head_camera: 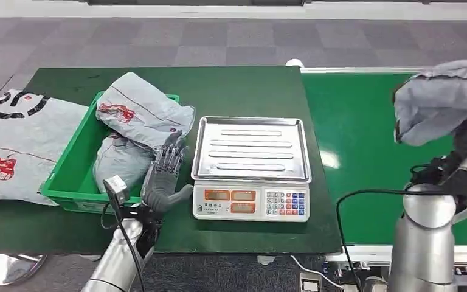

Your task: Moved the parcel from conveyor to table for the left to box.

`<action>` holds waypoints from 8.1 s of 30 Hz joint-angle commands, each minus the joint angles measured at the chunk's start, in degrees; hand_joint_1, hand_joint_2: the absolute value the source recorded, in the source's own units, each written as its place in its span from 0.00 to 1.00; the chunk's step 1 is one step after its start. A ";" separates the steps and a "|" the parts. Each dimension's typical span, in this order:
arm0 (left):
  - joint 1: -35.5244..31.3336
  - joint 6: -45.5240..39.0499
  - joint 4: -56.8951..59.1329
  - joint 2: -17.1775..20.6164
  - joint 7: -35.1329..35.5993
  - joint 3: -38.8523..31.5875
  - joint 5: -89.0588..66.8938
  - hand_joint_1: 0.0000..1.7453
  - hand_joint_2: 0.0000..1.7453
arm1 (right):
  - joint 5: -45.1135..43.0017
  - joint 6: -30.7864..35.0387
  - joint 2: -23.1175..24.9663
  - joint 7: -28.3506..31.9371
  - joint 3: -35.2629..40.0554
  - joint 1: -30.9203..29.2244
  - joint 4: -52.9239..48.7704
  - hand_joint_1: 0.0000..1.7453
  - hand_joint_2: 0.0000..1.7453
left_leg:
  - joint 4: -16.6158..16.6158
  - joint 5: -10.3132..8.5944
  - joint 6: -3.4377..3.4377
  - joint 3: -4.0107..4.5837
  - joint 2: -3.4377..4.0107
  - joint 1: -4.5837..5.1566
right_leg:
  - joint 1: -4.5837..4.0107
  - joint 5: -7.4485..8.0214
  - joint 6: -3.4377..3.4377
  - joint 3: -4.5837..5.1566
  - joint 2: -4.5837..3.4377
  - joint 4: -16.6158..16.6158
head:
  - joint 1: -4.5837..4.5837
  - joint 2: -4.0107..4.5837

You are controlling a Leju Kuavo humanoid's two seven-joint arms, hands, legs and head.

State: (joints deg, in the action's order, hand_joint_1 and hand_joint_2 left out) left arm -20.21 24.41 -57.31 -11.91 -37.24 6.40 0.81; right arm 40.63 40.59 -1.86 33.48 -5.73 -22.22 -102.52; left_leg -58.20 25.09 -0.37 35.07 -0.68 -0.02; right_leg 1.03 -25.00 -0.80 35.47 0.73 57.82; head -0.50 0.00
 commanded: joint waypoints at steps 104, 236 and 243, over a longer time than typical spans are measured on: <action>-1.92 -0.11 2.34 2.64 -2.76 4.27 0.18 0.00 1.00 | -14.05 -17.90 -6.04 -0.65 28.23 -5.81 31.62 1.00 1.00 | 0.08 -0.37 -0.13 0.12 -0.06 -0.13 | -0.12 0.34 0.00 0.08 -0.04 -0.17 | 0.07 0.00; -32.23 -22.62 39.86 -8.09 15.61 37.29 -16.61 0.00 1.00 | -34.22 -8.23 0.77 6.52 10.98 7.89 51.65 0.00 1.00 | 0.09 0.03 0.01 -0.22 0.47 -0.10 | -0.11 0.25 -0.03 -0.17 -0.47 -0.29 | 0.09 0.00; -32.23 -22.62 39.86 -8.09 15.61 37.29 -16.61 0.00 1.00 | -34.22 -8.23 0.77 6.52 10.98 7.89 51.65 0.00 1.00 | 0.05 0.01 0.05 -0.10 0.49 -0.09 | -0.09 0.25 -0.07 -0.06 -0.49 -0.23 | 0.09 0.00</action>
State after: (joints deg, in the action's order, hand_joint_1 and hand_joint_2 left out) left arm -49.30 1.40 -22.43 -20.46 -21.92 39.54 -15.98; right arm 6.69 32.26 -1.31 40.06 2.56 -12.09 -54.73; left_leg -58.18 25.03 -0.31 35.14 -0.37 -0.06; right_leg 1.00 -24.77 -0.92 35.55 0.42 57.68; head -0.42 0.00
